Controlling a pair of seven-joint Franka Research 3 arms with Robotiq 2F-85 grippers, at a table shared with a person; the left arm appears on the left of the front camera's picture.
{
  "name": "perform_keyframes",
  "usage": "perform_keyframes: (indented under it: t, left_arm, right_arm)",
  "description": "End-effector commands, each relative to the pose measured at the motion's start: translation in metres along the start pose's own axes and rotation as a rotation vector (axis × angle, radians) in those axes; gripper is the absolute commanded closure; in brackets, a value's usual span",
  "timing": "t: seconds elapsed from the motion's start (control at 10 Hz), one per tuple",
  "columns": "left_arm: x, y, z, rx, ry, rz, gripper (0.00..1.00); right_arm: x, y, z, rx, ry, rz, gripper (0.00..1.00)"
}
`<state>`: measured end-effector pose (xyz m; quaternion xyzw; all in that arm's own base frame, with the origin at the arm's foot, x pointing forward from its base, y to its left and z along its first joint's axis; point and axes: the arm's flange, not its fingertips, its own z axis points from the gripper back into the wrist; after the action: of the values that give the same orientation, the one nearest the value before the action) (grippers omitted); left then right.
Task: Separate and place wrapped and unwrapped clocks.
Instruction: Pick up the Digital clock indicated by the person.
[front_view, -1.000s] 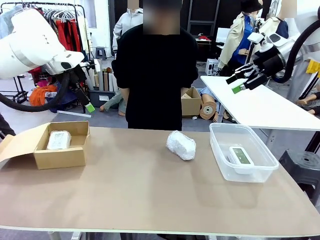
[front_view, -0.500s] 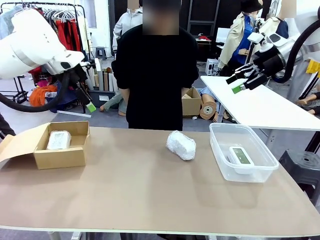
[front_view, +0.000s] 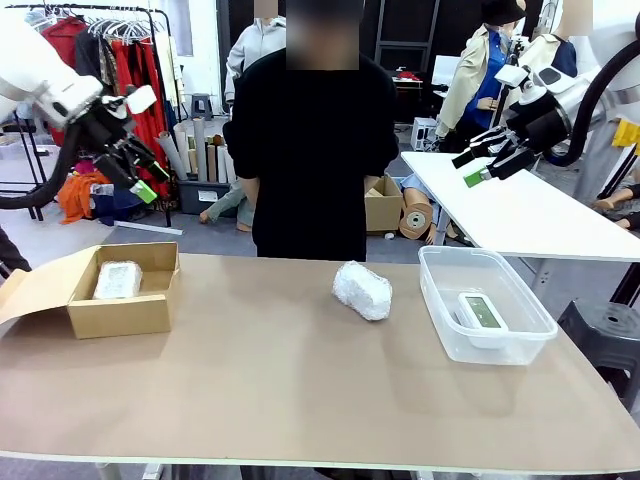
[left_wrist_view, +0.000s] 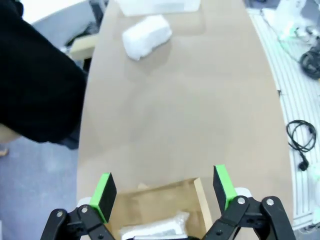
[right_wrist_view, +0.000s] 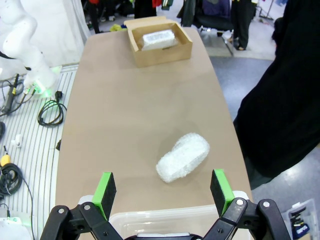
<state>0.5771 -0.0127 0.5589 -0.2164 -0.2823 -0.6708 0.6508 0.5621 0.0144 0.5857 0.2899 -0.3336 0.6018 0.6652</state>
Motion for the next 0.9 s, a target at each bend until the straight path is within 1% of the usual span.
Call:
perform_keyframes:
  t: [0.0, 0.1, 0.2, 0.3, 0.6, 0.8]
  left_arm:
    - [-0.02, 0.004, 0.009, -0.01, -0.128, -0.025, 0.0]
    - [-0.027, 0.001, 0.011, 0.044, -0.175, -0.043, 0.0]
    - [-0.035, 0.001, 0.01, 0.116, -0.196, -0.019, 0.0]
    - [-0.042, 0.003, 0.012, 0.122, -0.22, 0.017, 0.0]
    - [-0.047, 0.009, 0.014, 0.145, -0.253, 0.05, 0.0]
    - [-0.046, 0.011, 0.016, 0.122, -0.227, 0.043, 0.0]
  right_arm:
    - [0.001, 0.001, 0.001, -0.001, 0.006, 0.005, 0.0]
    - [0.001, 0.001, 0.001, -0.001, 0.006, 0.005, 0.0]
    - [0.001, 0.001, 0.001, -0.001, 0.006, 0.005, 0.0]
    - [0.001, 0.001, 0.001, -0.001, 0.006, 0.005, 0.0]
    - [0.001, 0.001, 0.001, -0.001, 0.006, 0.005, 0.0]
    - [0.001, 0.001, 0.001, -0.001, 0.006, 0.005, 0.0]
